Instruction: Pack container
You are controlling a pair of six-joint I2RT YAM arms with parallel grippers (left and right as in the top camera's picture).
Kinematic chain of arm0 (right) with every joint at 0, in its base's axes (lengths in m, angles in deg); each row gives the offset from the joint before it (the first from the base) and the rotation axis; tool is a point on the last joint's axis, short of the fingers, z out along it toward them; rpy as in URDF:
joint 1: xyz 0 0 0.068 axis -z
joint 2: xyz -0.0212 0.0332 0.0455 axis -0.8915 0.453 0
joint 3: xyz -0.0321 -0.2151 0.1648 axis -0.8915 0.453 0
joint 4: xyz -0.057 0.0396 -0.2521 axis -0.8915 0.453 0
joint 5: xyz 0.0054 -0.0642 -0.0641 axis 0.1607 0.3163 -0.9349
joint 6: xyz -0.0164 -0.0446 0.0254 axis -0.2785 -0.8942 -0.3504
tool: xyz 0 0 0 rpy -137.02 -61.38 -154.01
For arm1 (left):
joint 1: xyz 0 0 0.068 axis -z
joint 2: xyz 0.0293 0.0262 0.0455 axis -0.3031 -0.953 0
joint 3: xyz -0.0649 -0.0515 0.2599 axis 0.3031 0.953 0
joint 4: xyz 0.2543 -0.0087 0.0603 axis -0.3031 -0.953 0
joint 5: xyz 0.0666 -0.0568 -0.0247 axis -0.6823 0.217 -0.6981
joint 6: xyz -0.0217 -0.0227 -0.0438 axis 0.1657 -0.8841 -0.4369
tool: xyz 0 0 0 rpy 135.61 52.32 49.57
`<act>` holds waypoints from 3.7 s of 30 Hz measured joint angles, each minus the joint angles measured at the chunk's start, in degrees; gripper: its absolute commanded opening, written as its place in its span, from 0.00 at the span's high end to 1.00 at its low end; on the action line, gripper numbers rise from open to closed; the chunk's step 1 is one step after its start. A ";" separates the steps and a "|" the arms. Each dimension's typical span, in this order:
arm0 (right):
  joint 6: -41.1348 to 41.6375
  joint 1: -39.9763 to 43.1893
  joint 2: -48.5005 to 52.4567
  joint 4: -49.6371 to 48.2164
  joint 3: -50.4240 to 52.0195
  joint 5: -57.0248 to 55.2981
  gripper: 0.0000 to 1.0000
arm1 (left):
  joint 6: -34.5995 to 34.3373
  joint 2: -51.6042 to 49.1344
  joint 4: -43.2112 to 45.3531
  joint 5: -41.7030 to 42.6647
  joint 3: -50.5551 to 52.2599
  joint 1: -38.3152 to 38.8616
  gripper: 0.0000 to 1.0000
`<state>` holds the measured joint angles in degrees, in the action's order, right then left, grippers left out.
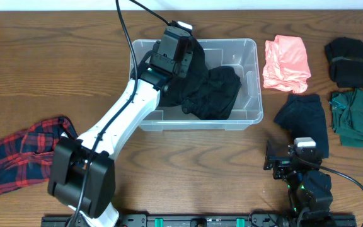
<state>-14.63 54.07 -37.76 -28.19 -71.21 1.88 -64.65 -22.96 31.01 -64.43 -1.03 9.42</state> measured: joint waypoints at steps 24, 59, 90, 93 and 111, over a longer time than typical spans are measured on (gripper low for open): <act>0.00 0.00 0.00 0.00 0.00 0.00 0.01 | -1.73 -15.28 -12.50 0.11 -1.92 -0.04 0.42; 0.00 0.00 0.00 0.00 0.00 0.00 0.01 | -21.84 31.45 -64.67 -5.49 -13.25 -16.76 0.02; 0.00 0.00 0.00 -0.02 0.00 0.02 0.01 | -54.12 43.28 -49.55 1.44 20.87 -51.06 0.02; 0.00 0.00 0.00 0.00 0.00 0.00 0.01 | -49.33 42.80 -46.86 2.80 23.47 -54.18 0.02; 0.00 0.00 0.00 0.00 0.00 0.00 0.01 | -17.20 27.32 -35.98 6.80 24.11 -55.47 0.02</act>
<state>-14.63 54.07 -37.76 -28.19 -71.21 1.88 -81.85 4.36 -4.97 -57.64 23.08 -46.05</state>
